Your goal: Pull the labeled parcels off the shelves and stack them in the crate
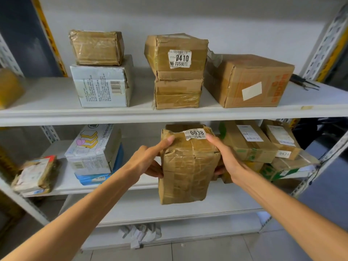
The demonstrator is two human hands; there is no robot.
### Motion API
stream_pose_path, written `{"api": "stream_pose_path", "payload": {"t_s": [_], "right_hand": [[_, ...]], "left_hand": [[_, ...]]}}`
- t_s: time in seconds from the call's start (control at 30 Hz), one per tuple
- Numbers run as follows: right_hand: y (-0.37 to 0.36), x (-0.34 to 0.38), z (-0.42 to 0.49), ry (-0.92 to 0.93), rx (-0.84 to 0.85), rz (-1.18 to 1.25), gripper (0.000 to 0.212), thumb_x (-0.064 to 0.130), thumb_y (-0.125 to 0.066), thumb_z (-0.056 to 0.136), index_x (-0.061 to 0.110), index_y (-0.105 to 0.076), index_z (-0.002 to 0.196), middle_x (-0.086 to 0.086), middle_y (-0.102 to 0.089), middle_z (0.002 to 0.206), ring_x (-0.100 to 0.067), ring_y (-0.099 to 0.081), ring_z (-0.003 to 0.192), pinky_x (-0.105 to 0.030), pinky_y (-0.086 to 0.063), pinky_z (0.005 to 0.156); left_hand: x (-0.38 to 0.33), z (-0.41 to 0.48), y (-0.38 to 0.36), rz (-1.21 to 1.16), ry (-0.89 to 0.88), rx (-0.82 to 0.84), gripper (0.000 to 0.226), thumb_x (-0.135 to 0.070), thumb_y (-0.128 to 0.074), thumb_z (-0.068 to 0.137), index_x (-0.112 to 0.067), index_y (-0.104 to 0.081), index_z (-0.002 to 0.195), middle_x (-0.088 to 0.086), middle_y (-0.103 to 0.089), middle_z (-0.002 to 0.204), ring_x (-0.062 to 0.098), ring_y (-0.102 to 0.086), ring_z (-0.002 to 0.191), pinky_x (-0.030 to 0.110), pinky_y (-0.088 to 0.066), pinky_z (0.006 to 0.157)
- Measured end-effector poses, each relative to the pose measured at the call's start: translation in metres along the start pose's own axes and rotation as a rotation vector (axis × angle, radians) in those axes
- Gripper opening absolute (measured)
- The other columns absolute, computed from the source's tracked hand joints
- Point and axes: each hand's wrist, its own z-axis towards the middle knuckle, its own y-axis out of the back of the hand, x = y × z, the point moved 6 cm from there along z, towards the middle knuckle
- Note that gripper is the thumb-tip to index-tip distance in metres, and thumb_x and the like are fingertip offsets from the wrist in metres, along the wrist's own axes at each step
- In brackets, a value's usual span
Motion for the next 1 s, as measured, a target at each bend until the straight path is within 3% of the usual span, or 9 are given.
{"api": "stream_pose_path", "payload": {"t_s": [0.1, 0.17, 0.27, 0.37, 0.43, 0.5, 0.63, 0.8, 1.0], "right_hand": [[0.002, -0.002, 0.001, -0.009, 0.007, -0.003, 0.051, 0.074, -0.053, 0.071, 0.031, -0.068, 0.093, 0.004, -0.074, 0.079, -0.022, -0.067, 0.088, -0.040, -0.058, 0.077], [0.001, -0.002, 0.000, 0.001, 0.036, 0.032, 0.035, 0.062, -0.057, 0.079, 0.032, -0.071, 0.090, 0.009, -0.074, 0.072, -0.021, -0.067, 0.086, -0.039, -0.054, 0.081], [-0.005, -0.006, -0.004, 0.000, 0.081, 0.030, 0.028, 0.052, -0.073, 0.066, 0.025, -0.075, 0.076, 0.008, -0.075, 0.078, -0.022, -0.065, 0.095, -0.045, -0.043, 0.102], [-0.020, -0.010, -0.005, -0.016, 0.125, 0.022, 0.038, 0.044, -0.085, 0.052, 0.010, -0.073, 0.064, -0.001, -0.076, 0.078, -0.024, -0.067, 0.092, -0.044, -0.043, 0.101], [-0.030, -0.010, -0.007, -0.017, 0.099, 0.067, 0.049, 0.052, -0.084, 0.048, 0.008, -0.071, 0.066, -0.002, -0.076, 0.080, -0.019, -0.067, 0.091, -0.032, -0.042, 0.090], [-0.043, -0.008, -0.005, 0.016, 0.093, 0.127, 0.046, 0.048, -0.079, 0.054, 0.008, -0.074, 0.075, -0.002, -0.076, 0.081, -0.015, -0.070, 0.085, -0.023, -0.043, 0.078], [-0.075, -0.009, -0.003, 0.072, 0.218, 0.112, 0.024, 0.016, -0.082, 0.068, 0.008, -0.076, 0.090, -0.004, -0.077, 0.083, -0.015, -0.073, 0.080, -0.018, -0.052, 0.064], [-0.111, -0.027, 0.012, 0.044, 0.318, 0.118, 0.028, -0.008, -0.076, 0.068, 0.013, -0.074, 0.087, 0.001, -0.077, 0.083, -0.005, -0.071, 0.077, -0.009, -0.049, 0.060], [-0.152, -0.065, 0.062, -0.069, 0.346, 0.169, 0.043, -0.019, -0.069, 0.067, 0.010, -0.070, 0.098, -0.005, -0.076, 0.094, -0.014, -0.071, 0.092, -0.017, -0.052, 0.071]], "left_hand": [[-0.001, 0.002, 0.001, 0.025, 0.010, 0.028, 0.093, -0.086, -0.050, 0.061, -0.009, -0.069, 0.110, 0.015, -0.075, 0.080, 0.024, -0.074, 0.071, 0.026, -0.058, 0.064], [0.004, -0.001, 0.001, -0.010, 0.022, 0.059, 0.087, -0.083, -0.057, 0.065, -0.011, -0.070, 0.111, 0.015, -0.075, 0.086, 0.025, -0.074, 0.078, 0.030, -0.059, 0.074], [0.016, -0.008, -0.001, -0.162, 0.044, 0.046, 0.071, -0.076, -0.062, 0.067, -0.021, -0.069, 0.112, 0.013, -0.074, 0.097, 0.026, -0.072, 0.089, 0.035, -0.056, 0.080], [0.036, -0.010, -0.004, -0.354, 0.100, -0.090, 0.064, -0.067, -0.062, 0.068, -0.019, -0.069, 0.110, 0.011, -0.072, 0.102, 0.025, -0.070, 0.089, 0.031, -0.056, 0.067], [0.044, -0.012, -0.001, -0.406, 0.097, -0.124, 0.064, -0.058, -0.070, 0.066, -0.009, -0.069, 0.108, 0.011, -0.073, 0.102, 0.023, -0.071, 0.087, 0.027, -0.055, 0.059], [0.052, -0.015, 0.008, -0.423, 0.093, -0.131, 0.064, -0.051, -0.078, 0.062, -0.006, -0.070, 0.106, 0.011, -0.074, 0.101, 0.022, -0.070, 0.090, 0.026, -0.054, 0.061], [0.082, -0.022, 0.026, -0.496, 0.014, -0.123, 0.046, -0.030, -0.075, 0.067, -0.004, -0.070, 0.104, 0.011, -0.074, 0.093, 0.020, -0.066, 0.083, 0.026, -0.050, 0.066], [0.103, -0.011, 0.055, -0.518, -0.103, -0.073, 0.048, -0.011, -0.066, 0.070, -0.011, -0.066, 0.118, 0.016, -0.070, 0.108, 0.026, -0.066, 0.097, 0.029, -0.053, 0.080], [0.132, 0.036, 0.081, -0.365, -0.105, -0.075, 0.067, -0.012, -0.068, 0.071, -0.021, -0.055, 0.136, 0.002, -0.067, 0.123, 0.022, -0.062, 0.114, 0.033, -0.047, 0.095]]}}
